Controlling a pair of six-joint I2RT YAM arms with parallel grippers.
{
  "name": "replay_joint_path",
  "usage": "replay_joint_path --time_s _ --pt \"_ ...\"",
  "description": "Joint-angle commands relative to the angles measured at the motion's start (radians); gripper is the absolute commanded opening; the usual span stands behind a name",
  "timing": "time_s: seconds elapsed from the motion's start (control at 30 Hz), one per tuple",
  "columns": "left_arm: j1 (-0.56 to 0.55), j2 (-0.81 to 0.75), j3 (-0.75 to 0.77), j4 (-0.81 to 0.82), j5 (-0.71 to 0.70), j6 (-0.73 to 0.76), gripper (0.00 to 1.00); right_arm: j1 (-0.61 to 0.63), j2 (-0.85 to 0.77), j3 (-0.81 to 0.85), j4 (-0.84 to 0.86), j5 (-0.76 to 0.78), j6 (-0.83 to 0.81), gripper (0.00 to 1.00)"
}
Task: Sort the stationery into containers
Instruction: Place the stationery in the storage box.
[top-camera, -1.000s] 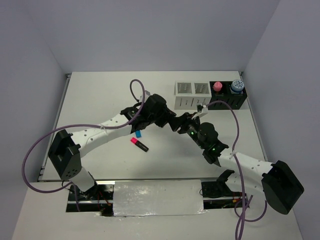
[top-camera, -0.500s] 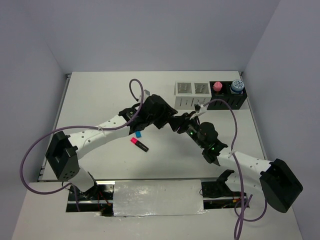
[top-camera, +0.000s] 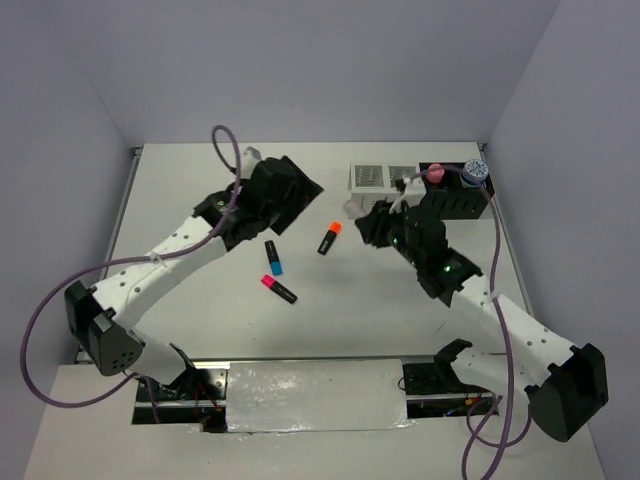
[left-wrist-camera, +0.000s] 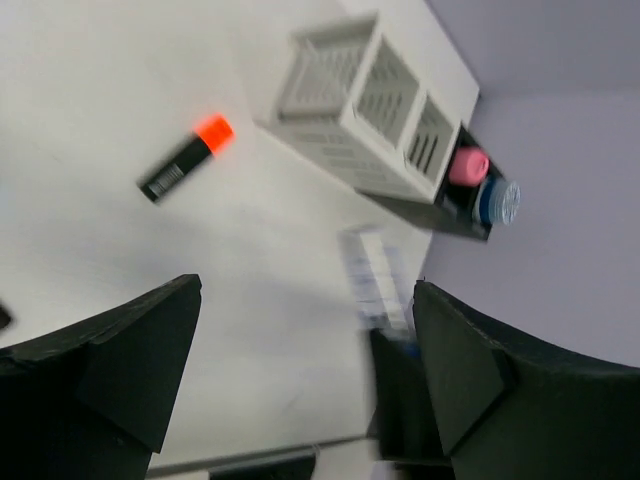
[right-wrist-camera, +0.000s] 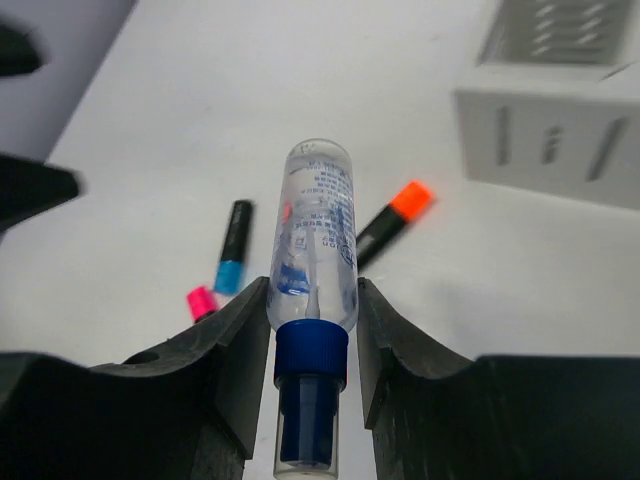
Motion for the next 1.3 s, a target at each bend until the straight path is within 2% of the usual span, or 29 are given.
replay_joint_path --time_s 0.0,0.03,0.07,0.13,0.3,0.5,0.7,1.1,1.13,1.17,1.23,1.27 --pt "0.073 -0.113 0.046 -0.168 -0.102 0.134 0.99 -0.128 0.071 0.281 -0.356 0.005 -0.125 0.00" --pt "0.102 -0.154 0.030 -0.185 -0.114 0.213 0.99 -0.208 0.119 0.410 -0.515 -0.002 -0.163 0.00" --pt "0.116 -0.176 0.022 -0.188 -0.114 0.214 0.99 -0.239 0.164 0.468 -0.574 -0.009 -0.189 0.00" --pt "0.136 -0.236 0.010 -0.199 -0.129 0.388 0.99 -0.279 0.267 0.622 -0.703 -0.005 -0.226 0.00" --pt "0.145 -0.349 -0.026 -0.312 -0.182 0.577 0.99 -0.345 0.449 0.919 -0.859 0.063 -0.281 0.00" --pt "0.148 -0.393 -0.056 -0.366 -0.085 0.735 0.99 -0.394 0.718 1.210 -0.978 0.087 -0.300 0.00" --pt "0.149 -0.483 -0.185 -0.342 -0.057 0.797 0.99 -0.435 0.891 1.338 -1.037 0.051 -0.308 0.00" --pt "0.149 -0.494 -0.303 -0.300 -0.033 0.814 0.99 -0.455 0.999 1.320 -1.020 0.018 -0.312 0.01" --pt "0.149 -0.489 -0.308 -0.296 -0.033 0.812 0.99 -0.458 1.005 1.321 -1.023 0.018 -0.312 0.04" --pt "0.149 -0.486 -0.311 -0.297 -0.033 0.811 0.99 -0.460 1.017 1.324 -1.028 0.018 -0.311 0.17" --pt "0.150 -0.480 -0.313 -0.302 -0.030 0.814 0.99 -0.463 1.038 1.326 -1.026 0.021 -0.309 0.29" --pt "0.149 -0.482 -0.314 -0.302 -0.030 0.815 0.99 -0.464 1.045 1.329 -1.028 0.018 -0.306 0.44"
